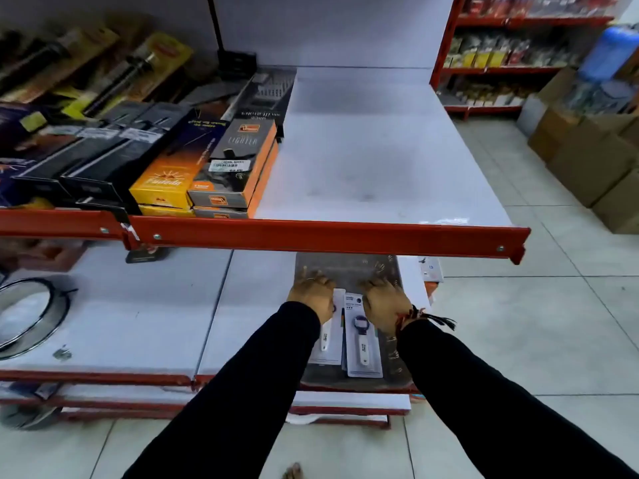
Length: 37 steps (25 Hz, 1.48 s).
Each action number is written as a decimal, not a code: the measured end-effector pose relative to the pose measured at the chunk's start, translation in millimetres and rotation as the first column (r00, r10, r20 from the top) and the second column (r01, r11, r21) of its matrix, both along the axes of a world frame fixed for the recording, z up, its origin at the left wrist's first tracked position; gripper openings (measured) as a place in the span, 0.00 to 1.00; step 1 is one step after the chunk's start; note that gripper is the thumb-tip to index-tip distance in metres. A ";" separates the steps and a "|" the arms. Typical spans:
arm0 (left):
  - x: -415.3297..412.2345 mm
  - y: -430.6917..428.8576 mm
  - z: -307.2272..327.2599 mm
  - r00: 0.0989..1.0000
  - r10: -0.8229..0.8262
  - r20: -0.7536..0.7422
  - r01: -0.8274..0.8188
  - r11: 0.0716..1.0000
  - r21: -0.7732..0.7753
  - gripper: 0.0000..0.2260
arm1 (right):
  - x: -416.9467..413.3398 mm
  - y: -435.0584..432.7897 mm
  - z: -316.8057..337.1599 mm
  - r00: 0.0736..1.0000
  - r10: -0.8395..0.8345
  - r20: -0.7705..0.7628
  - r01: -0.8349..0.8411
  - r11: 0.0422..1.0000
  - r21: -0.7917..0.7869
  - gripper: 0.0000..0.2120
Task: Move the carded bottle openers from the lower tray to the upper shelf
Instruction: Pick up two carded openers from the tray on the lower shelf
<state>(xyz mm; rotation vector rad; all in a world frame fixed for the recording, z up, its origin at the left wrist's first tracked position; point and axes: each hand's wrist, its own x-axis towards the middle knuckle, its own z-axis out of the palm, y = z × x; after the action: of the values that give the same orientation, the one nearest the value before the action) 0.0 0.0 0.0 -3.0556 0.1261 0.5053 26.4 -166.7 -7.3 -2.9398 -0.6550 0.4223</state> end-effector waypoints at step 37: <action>-129.0 -0.8 213.1 0.893 0.132 0.431 0.004 0.954 -0.299 0.11 | -122.2 -45.6 185.7 0.956 0.020 0.293 -0.131 0.921 0.366 0.12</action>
<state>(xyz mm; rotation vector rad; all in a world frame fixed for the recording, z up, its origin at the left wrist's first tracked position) -129.0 -0.8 213.1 -3.3746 0.0876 -0.2542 -95.8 -212.2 178.4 -2.6218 -0.7837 -0.1227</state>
